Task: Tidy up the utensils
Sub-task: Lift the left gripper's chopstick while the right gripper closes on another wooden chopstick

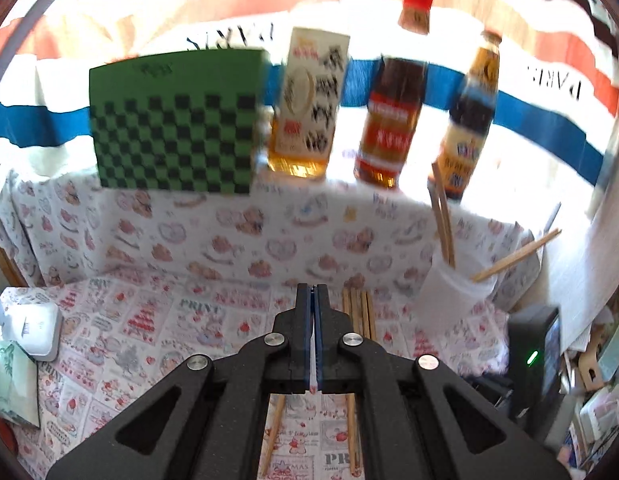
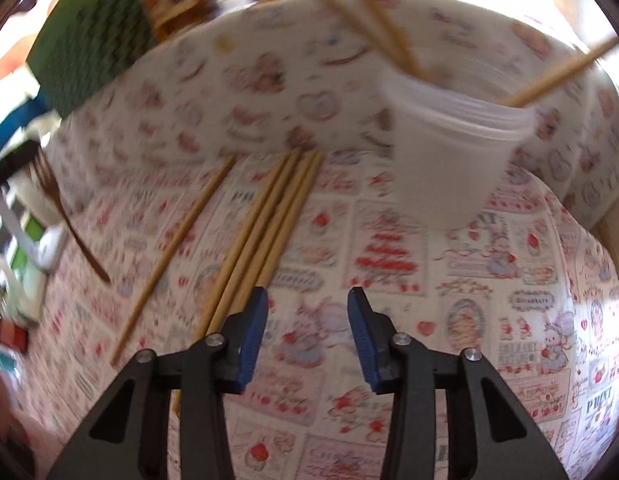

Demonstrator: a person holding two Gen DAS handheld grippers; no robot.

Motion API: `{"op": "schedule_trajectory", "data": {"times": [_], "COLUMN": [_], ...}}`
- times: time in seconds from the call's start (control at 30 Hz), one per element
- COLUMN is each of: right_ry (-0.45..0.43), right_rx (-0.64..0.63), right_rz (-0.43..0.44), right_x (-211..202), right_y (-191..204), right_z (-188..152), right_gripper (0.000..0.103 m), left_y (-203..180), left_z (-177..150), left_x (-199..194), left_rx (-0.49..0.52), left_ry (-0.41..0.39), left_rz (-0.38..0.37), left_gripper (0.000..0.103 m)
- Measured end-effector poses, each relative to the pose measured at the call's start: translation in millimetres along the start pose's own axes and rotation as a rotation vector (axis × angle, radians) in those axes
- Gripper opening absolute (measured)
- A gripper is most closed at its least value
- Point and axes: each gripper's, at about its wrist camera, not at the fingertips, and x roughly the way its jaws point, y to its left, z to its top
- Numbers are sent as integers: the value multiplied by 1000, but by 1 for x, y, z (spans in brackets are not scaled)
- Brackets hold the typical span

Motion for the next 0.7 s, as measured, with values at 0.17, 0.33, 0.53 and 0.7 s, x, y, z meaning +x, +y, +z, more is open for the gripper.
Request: {"op": "schedule_trajectory", "data": {"times": [0.17, 0.33, 0.53, 0.7], "right_ry": [26, 31, 22, 7], "right_rx": [-34, -51, -48, -68], "right_rz": [24, -13, -34, -36], "right_x": [5, 9, 8, 7], "right_y": [13, 21, 24, 27], "right_z": [-9, -14, -16, -17], "right_gripper": [38, 37, 37, 37], "left_y": [11, 21, 22, 23], "left_z": [2, 5, 3, 3], "left_x": [-12, -12, -11, -16], "left_rx": [-41, -84, -98, -110], "left_ry": [-92, -98, -97, -115], "left_rz": [38, 43, 97, 90], "left_gripper": [1, 1, 1, 1]}}
